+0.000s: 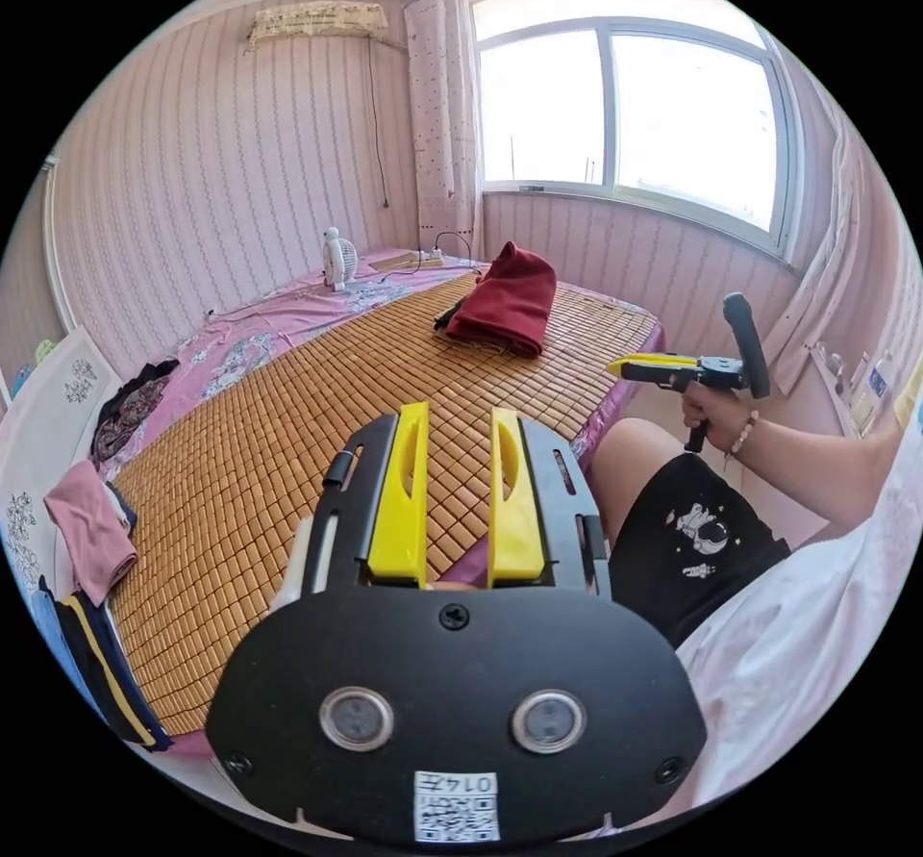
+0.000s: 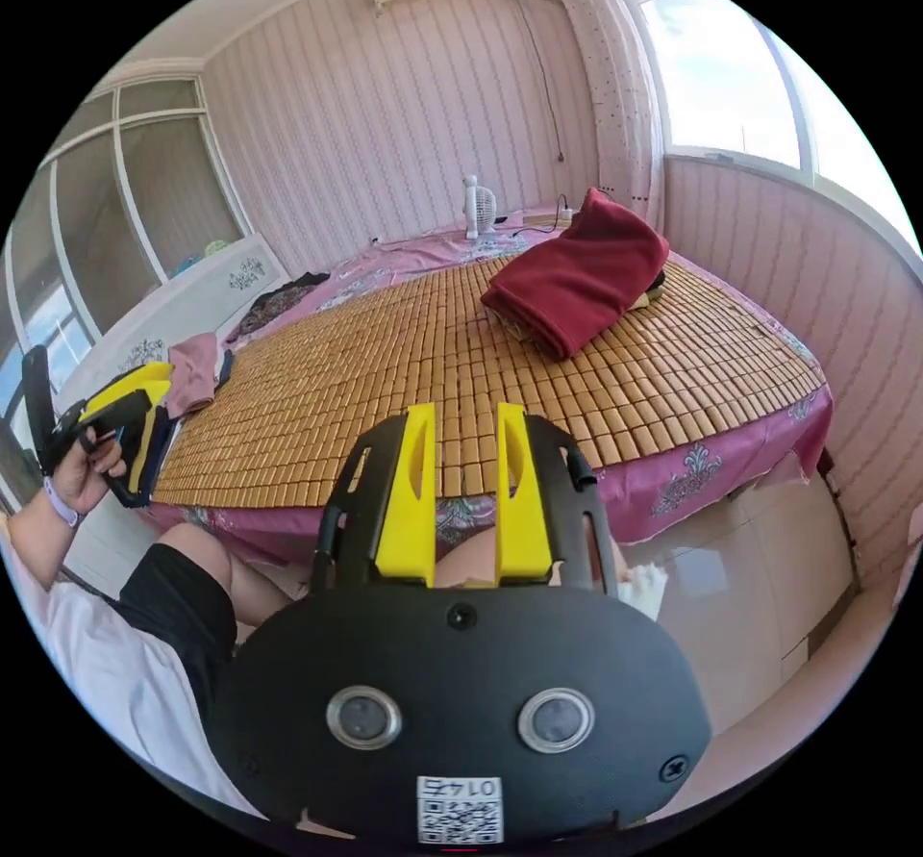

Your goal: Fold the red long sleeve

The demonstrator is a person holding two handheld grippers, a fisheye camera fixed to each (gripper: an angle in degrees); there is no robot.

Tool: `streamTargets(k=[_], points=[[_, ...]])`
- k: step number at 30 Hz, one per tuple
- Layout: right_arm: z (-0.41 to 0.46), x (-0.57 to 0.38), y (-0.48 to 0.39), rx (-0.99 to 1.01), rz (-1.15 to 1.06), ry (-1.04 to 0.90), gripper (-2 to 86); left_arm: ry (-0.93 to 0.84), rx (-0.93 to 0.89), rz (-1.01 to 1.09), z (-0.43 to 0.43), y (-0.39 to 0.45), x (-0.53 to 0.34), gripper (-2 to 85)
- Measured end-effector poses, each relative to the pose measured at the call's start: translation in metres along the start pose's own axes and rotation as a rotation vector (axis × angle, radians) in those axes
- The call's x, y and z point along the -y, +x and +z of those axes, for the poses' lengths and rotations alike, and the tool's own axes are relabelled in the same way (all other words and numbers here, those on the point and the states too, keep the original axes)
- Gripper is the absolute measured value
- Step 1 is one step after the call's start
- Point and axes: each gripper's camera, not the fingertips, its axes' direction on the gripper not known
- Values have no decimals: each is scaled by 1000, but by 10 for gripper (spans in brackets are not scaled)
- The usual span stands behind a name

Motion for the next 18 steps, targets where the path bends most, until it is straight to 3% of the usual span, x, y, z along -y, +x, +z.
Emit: streamTargets(k=[5, 10, 13, 18], points=[[41, 27, 61, -64, 118, 134, 115, -15, -48, 11, 89, -4, 79, 103], [129, 46, 136, -177, 201, 1, 115, -163, -69, 97, 209, 8, 164, 76], [138, 46, 178, -65, 291, -6, 122, -195, -81, 152, 275, 22, 204, 79], [157, 59, 210, -1, 261, -26, 137, -217, -182, 99, 383, 29, 266, 124]])
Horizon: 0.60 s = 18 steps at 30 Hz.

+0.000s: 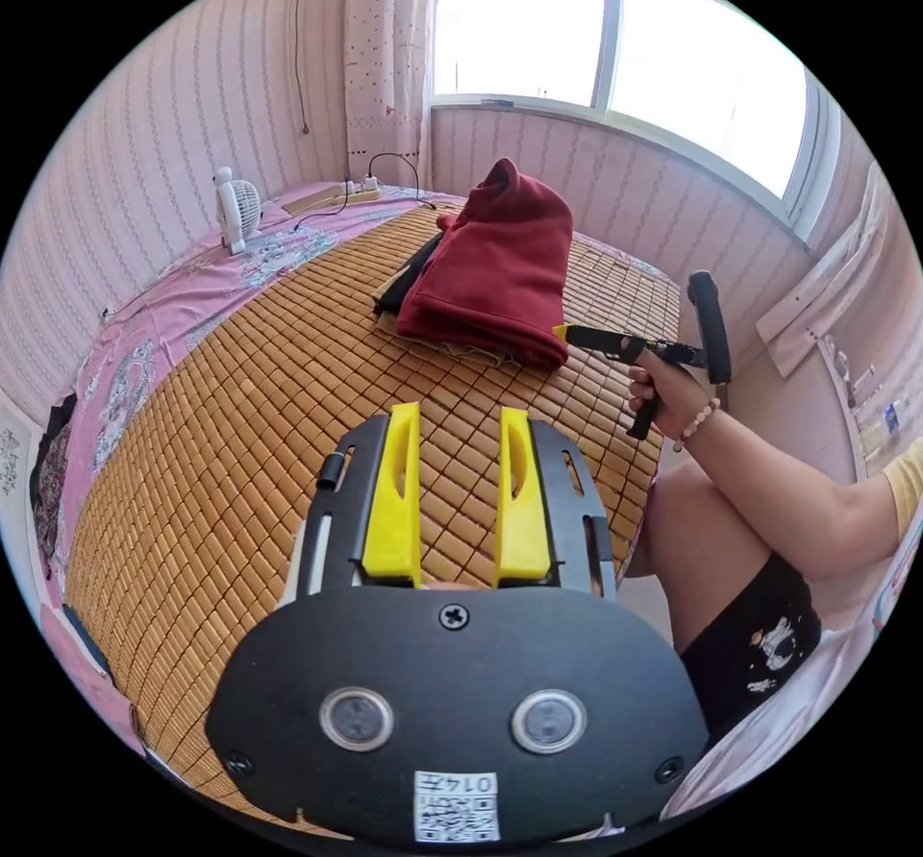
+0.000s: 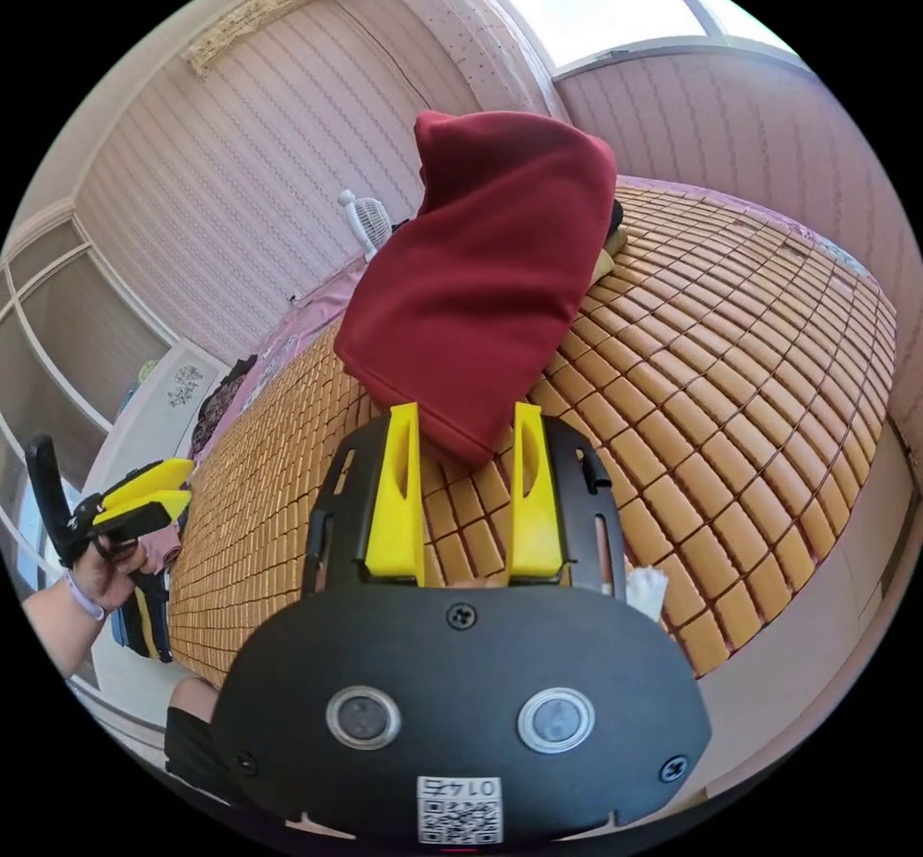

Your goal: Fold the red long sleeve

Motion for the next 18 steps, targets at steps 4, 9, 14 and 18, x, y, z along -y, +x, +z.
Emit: streamTargets(k=[4, 9, 14, 18], points=[[12, 1, 15, 17, -66, -11, 136, -25, 40, 80, 75, -8, 71, 133], [23, 5, 39, 80, -18, -20, 129, -42, 115, 47, 140, -27, 133, 113], [30, 9, 47, 89, -25, -46, 125, -114, 153, 126, 200, -11, 172, 117], [34, 12, 49, 87, -46, -60, 125, -161, 125, 81, 240, -1, 179, 112]])
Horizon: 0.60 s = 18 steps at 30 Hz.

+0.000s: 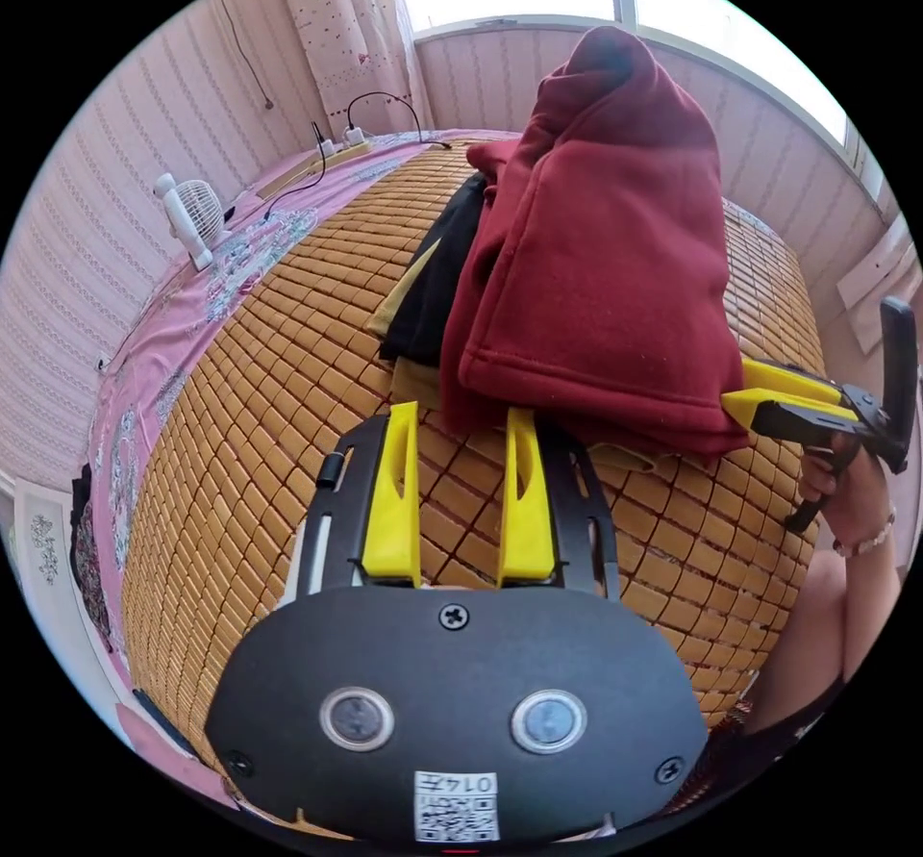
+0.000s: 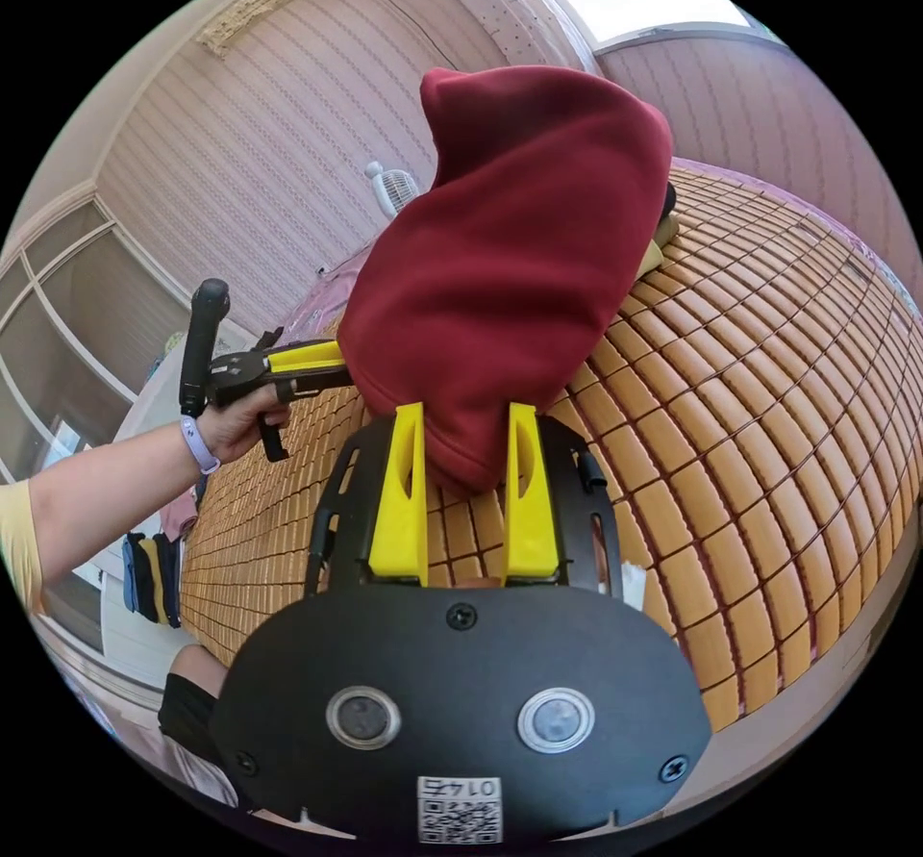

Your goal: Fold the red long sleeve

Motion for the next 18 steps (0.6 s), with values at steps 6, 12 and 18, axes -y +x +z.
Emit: streamTargets(k=[6, 12, 18], points=[[8, 5, -9, -52, -36, -9, 125, 72, -23, -39, 11, 20, -4, 90], [15, 11, -17, -68, -40, -7, 127, 107, -28, -57, 14, 38, -9, 66], [21, 18, -24, -56, -37, -7, 127, 106, 56, -26, 14, 65, -10, 64]])
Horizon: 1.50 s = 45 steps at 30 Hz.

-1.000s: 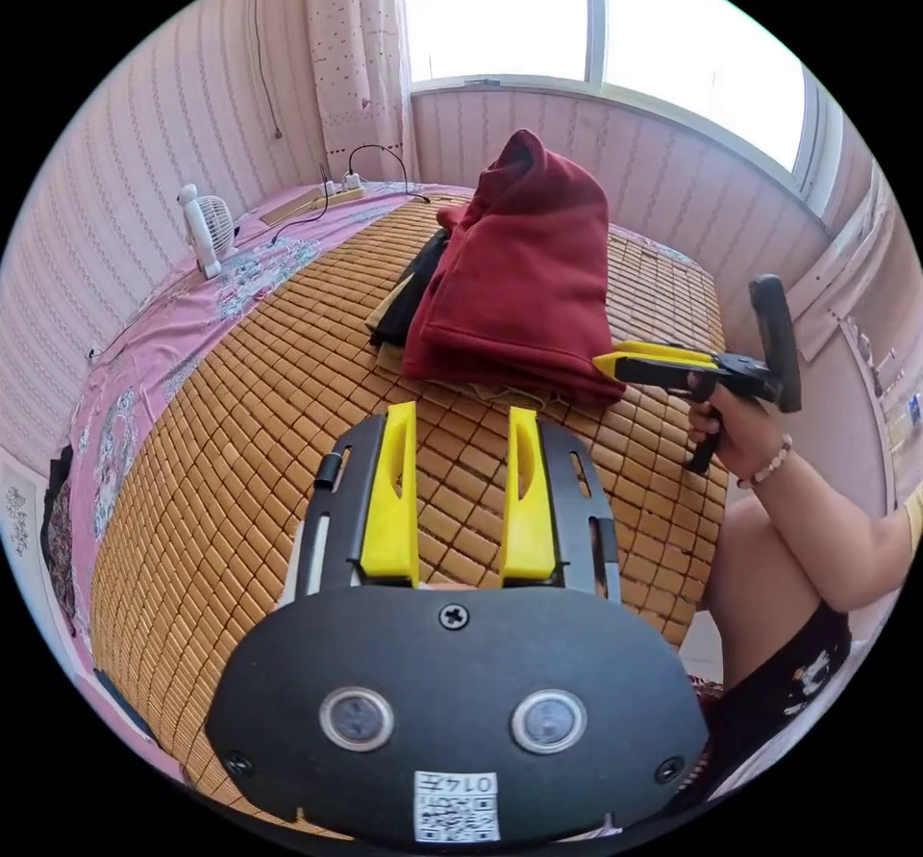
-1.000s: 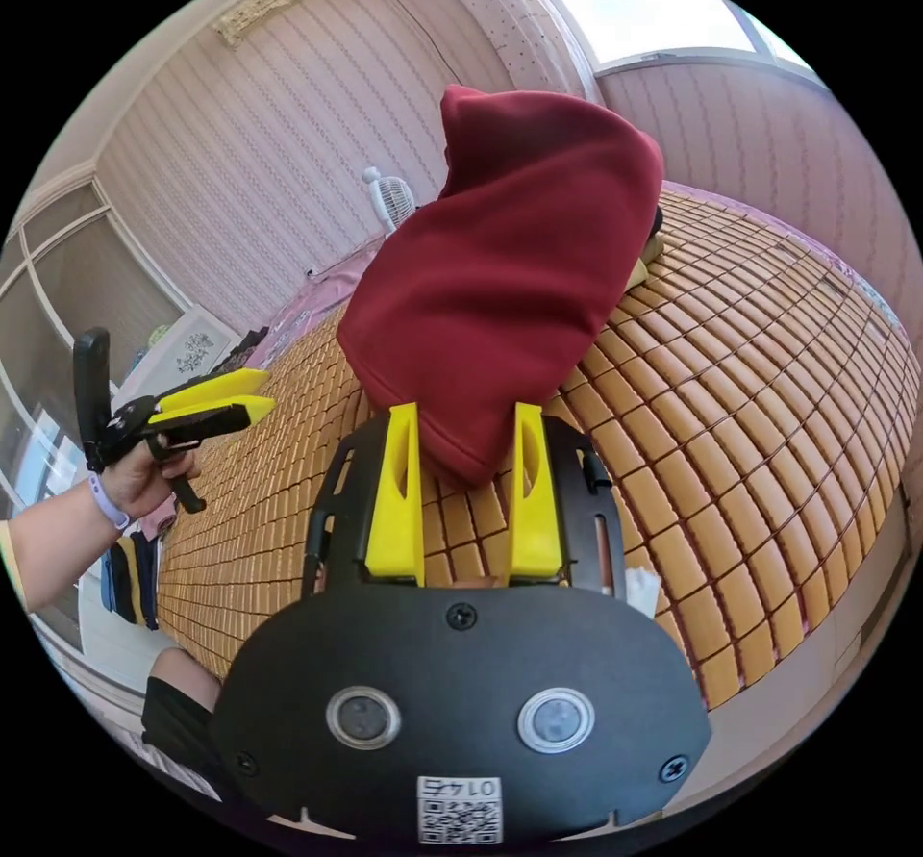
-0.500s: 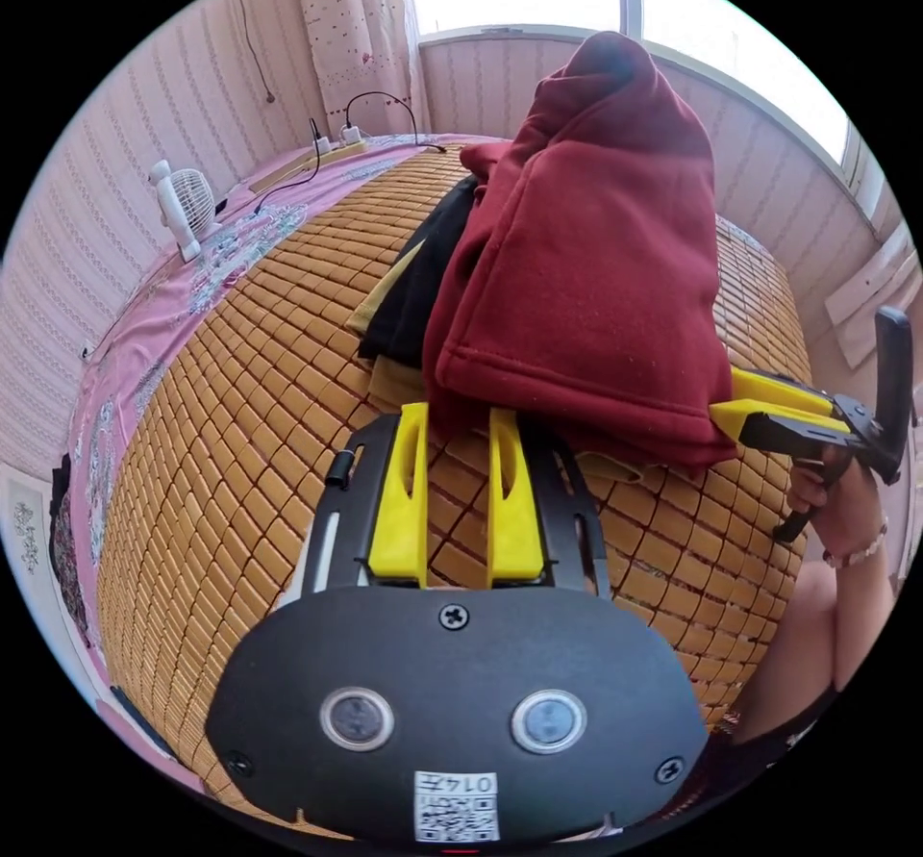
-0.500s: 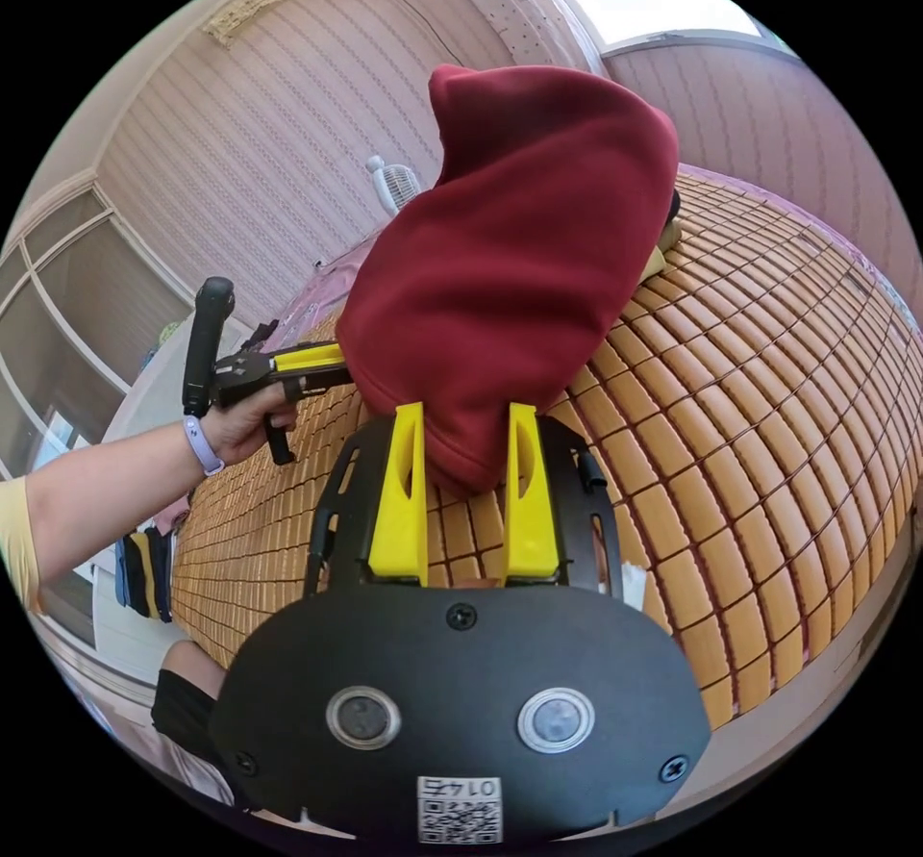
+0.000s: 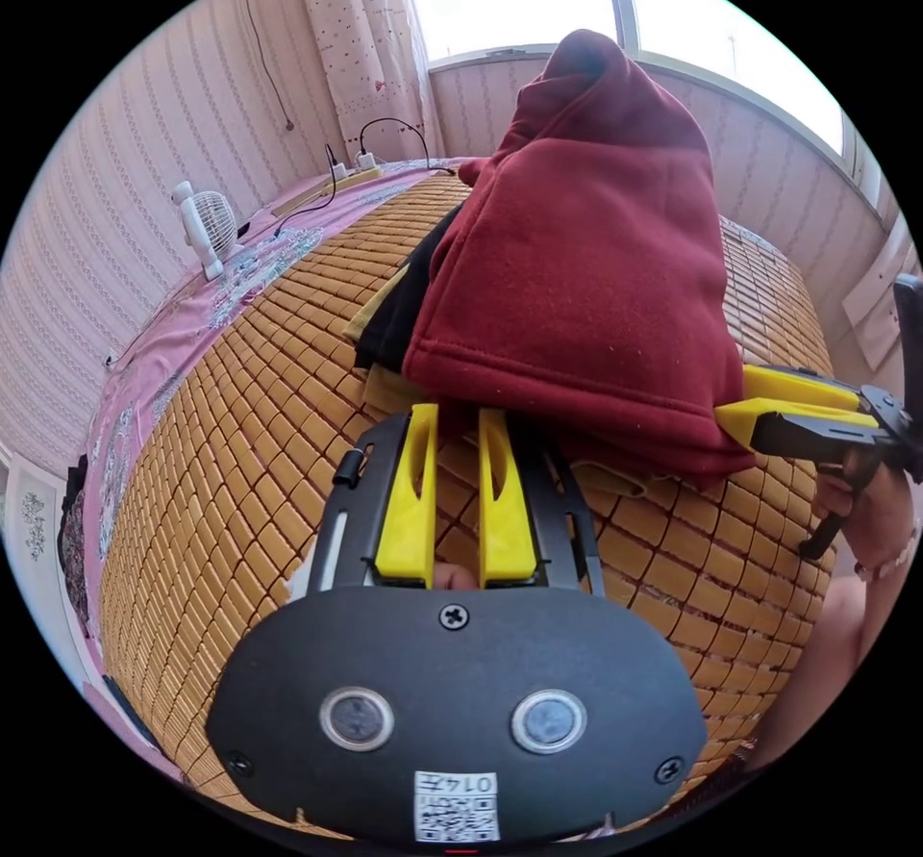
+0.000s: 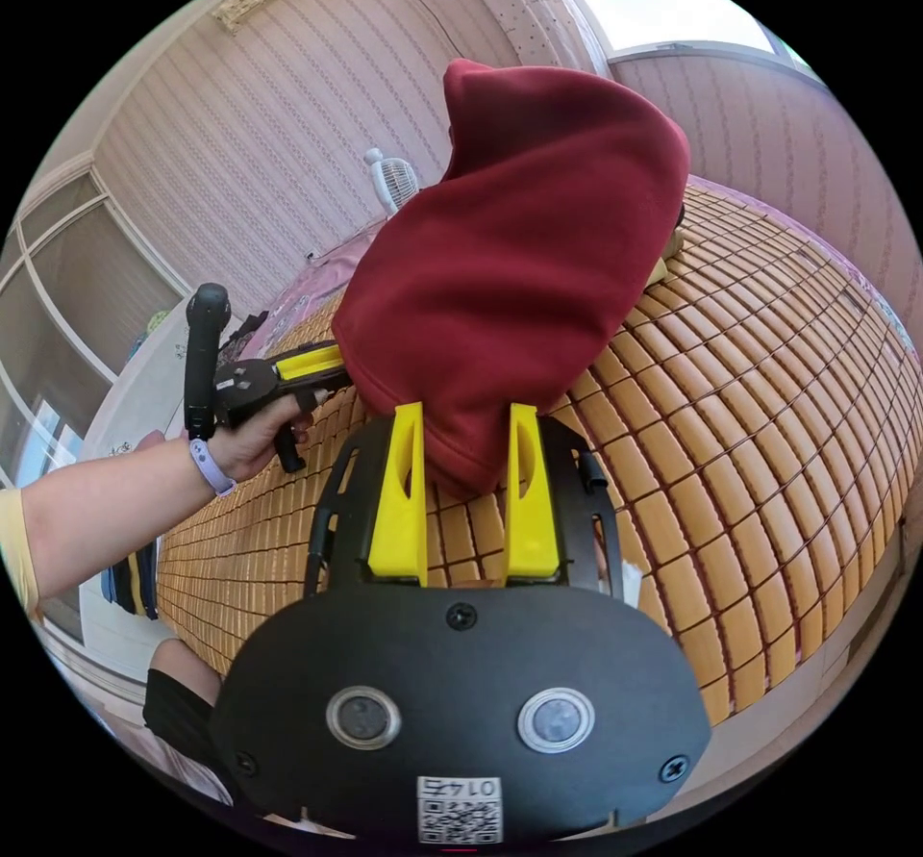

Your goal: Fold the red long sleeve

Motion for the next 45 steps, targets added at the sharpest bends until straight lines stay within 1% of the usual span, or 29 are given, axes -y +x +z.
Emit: streamTargets(k=[6, 9, 14, 17, 20, 24, 27, 29, 31, 32, 34, 35, 36, 37, 38, 40, 41, 43, 45], points=[[5, 10, -12, 10, -4, -2, 124, 9, 61, 44, -4, 22, -9, 44], [6, 16, -23, 4, -43, -4, 110, 9, 84, 41, -7, 26, -15, 35], [1, 25, -50, -83, -103, 27, 74, -8, 81, 0, -24, 18, -28, 13], [1, 30, -61, -88, -99, 44, 62, 9, 47, -15, -58, -2, -33, 3], [-10, 34, -67, -46, -89, 102, 53, 36, -28, -4, -102, -22, -39, -2], [-45, 35, -77, 78, -56, 304, 40, 66, -93, 9, -174, -34, -45, -6], [-75, 33, -107, 125, -164, 416, 33, 110, -102, -12, -240, -48, -67, -6], [-89, 33, -131, 175, -251, 412, 30, 132, -99, -9, -284, -58, -96, -6], [-109, 31, -170, 237, -361, 338, 27, 144, -132, -37, -341, -71, -160, -6], [-115, 30, -182, 238, -390, 301, 27, 132, -152, -43, -352, -72, -180, -5], [-136, 23, -228, 208, -520, 96, 26, 63, -238, -86, -374, -64, -278, -4], [-139, 17, -238, 197, -546, 53, 26, 52, -268, -101, -374, -59, -306, -4], [-141, -2, -254, 181, -597, -15, 26, 22, -320, -137, -370, -49, -360, -4], [-135, -22, -265, 186, -610, -108, 26, 13, -350, -202, -365, -39, -411, -3], [-130, -32, -270, 199, -612, -163, 26, 8, -369, -235, -362, -35, -435, -4], [-112, -75, -291, 174, -626, -359, 23, -43, -437, -385, -348, -22, -508, -4], [-111, -85, -298, 141, -637, -384, 22, -40, -450, -411, -347, -19, -522, -4], [-124, -113, -318, 29, -621, -306, 21, -3, -487, -482, -354, -10, -569, -3], [-137, -118, -329, 19, -562, -259, 22, 6, -476, -510, -360, -9, -593, -3]])
